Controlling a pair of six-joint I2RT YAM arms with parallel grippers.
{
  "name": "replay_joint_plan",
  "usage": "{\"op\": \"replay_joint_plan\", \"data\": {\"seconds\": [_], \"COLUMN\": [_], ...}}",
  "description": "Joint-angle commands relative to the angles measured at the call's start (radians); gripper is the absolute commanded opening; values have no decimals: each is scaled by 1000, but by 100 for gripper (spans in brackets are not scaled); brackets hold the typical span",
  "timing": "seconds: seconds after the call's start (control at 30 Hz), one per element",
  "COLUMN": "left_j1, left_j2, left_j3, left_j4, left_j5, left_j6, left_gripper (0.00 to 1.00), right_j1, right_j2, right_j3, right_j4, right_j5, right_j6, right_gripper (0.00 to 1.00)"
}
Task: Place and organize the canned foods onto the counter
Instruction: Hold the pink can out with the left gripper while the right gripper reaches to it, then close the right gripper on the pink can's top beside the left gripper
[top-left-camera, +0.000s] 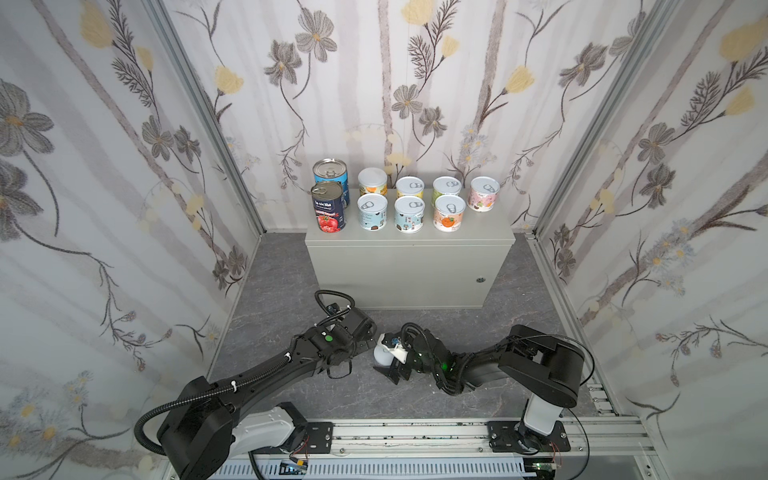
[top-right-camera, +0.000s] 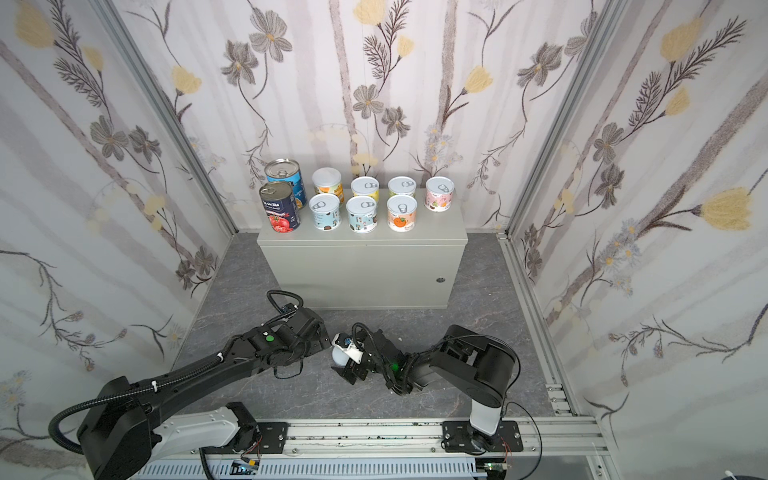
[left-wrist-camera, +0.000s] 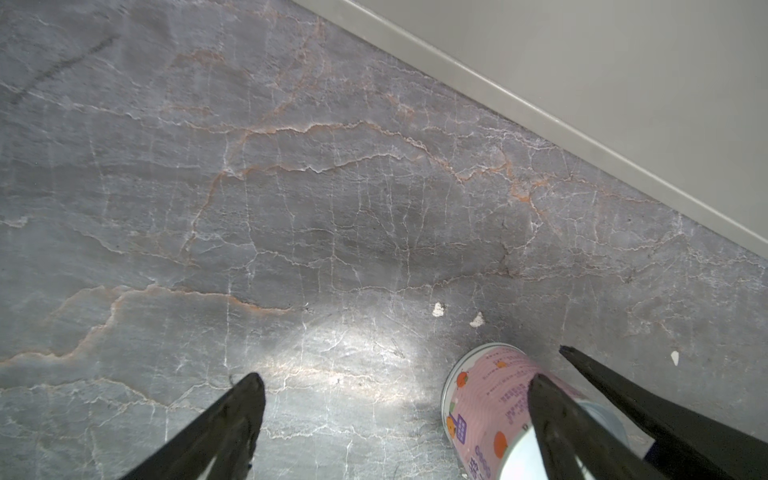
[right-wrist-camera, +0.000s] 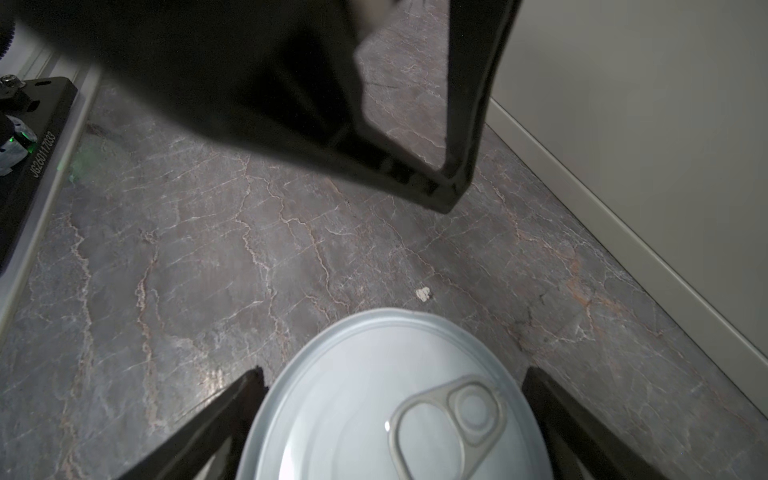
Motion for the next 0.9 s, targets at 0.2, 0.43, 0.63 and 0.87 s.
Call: {"op": "replay_joint_plan", "data": {"seconds": [0.2,0.43,0.63,0.87], "left_j1": [1,1,1,1], "left_j2": [-4,-2,3,6], "left_j3": [-7,-7,-3,-2], "left_j4": [10,11,12,15], "left_j5": [-7,-2,2,8], "left_j6": [-18,-17,-17,-14], "left_gripper": [100,100,100,100], "right_j1": [2,1,0,0], "right_j2": [45,61,51,26], "right_j3": [14,14,-1,-34], "right_j4": [117,144,164,191], "right_j5": [-4,-22,-7,35], "right_j6": [34,38,38,38], "right_gripper": [88,73,66,59]}}
